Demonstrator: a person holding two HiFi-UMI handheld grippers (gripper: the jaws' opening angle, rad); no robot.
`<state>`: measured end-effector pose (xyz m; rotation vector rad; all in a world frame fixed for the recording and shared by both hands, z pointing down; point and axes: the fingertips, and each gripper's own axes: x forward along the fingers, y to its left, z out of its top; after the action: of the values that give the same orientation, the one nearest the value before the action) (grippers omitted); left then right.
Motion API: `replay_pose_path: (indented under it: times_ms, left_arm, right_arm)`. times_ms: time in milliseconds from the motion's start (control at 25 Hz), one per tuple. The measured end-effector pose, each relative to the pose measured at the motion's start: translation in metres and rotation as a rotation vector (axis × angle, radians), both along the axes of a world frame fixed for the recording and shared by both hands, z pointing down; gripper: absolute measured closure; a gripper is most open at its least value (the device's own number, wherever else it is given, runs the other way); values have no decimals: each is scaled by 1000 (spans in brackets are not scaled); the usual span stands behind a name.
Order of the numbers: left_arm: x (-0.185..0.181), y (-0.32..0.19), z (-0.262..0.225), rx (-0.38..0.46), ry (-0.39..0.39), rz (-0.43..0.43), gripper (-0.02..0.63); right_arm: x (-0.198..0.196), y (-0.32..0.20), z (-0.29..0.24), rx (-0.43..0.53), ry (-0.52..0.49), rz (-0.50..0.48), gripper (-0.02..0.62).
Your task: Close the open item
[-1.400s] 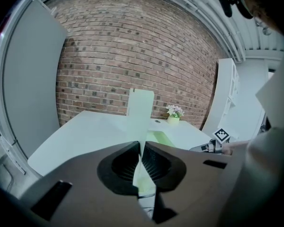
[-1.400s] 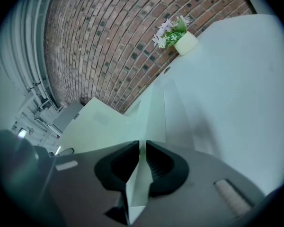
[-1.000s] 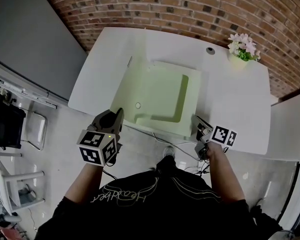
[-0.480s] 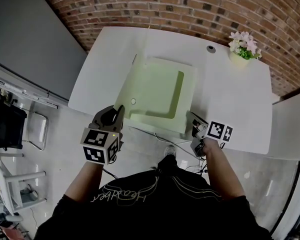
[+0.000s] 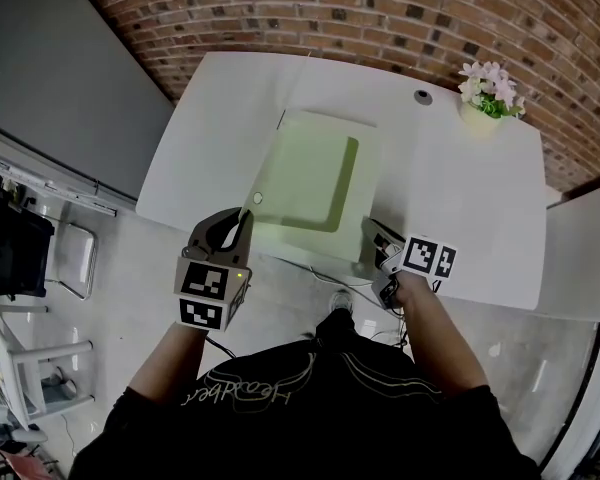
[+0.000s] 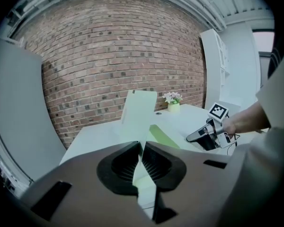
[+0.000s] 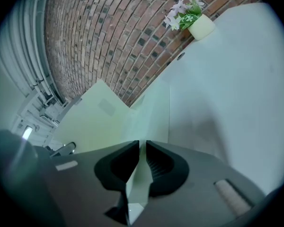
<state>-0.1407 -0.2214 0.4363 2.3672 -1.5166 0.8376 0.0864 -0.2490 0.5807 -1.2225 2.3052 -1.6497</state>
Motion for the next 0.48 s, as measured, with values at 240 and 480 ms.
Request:
replay_pose_path:
  times_ms: [240,480]
  left_arm:
    - [8,-3,1,37,-68,42,588]
    - [16,-3,9,47,-145,89,588]
  right_arm:
    - [-11,-5,-1,-2,-14,1,545]
    - [-16,-8,-1,-1,-23,2,545]
